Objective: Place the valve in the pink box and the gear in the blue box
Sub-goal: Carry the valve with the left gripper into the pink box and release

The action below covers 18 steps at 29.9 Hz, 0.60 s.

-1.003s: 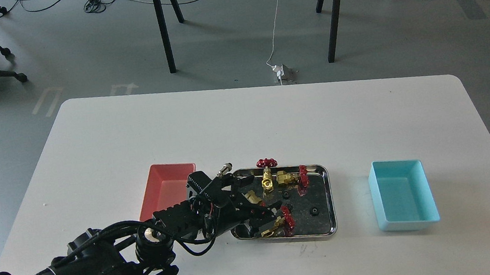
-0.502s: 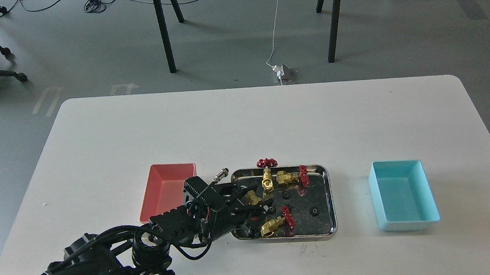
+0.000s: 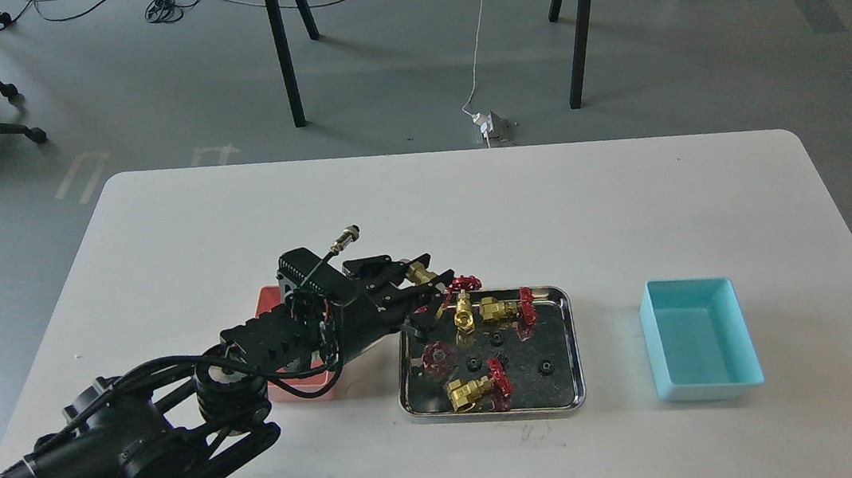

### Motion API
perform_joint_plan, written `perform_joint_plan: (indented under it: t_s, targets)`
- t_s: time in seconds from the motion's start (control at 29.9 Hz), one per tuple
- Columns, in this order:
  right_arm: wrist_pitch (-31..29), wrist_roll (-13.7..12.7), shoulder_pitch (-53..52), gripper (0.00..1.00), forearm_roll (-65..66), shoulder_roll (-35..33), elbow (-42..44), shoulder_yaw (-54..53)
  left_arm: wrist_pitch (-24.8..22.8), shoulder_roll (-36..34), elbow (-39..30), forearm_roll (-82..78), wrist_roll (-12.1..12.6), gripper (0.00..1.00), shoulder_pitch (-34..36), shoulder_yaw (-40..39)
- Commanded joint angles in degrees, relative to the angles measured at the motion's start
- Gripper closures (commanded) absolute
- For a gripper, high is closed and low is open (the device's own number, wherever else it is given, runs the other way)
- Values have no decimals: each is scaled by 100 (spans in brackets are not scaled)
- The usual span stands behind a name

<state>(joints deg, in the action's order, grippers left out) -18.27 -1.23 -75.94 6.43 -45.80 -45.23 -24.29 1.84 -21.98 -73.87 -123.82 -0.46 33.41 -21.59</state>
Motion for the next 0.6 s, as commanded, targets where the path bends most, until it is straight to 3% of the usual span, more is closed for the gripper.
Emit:
perform_joint_plan:
  t_s: [0.0, 0.2, 0.57]
  targets:
    - [8, 0, -18, 1, 8, 45, 58, 12, -17, -717, -417, 262, 38, 86, -1, -249]
    - [17, -9, -35, 1, 8, 54, 58, 3, 115, -1677, -795, 306, 38, 86, -246, -205]
    - [26, -18, -150, 1, 17, 133, 67, 12, 168, -1669, -524, 315, 46, 86, -695, -170]
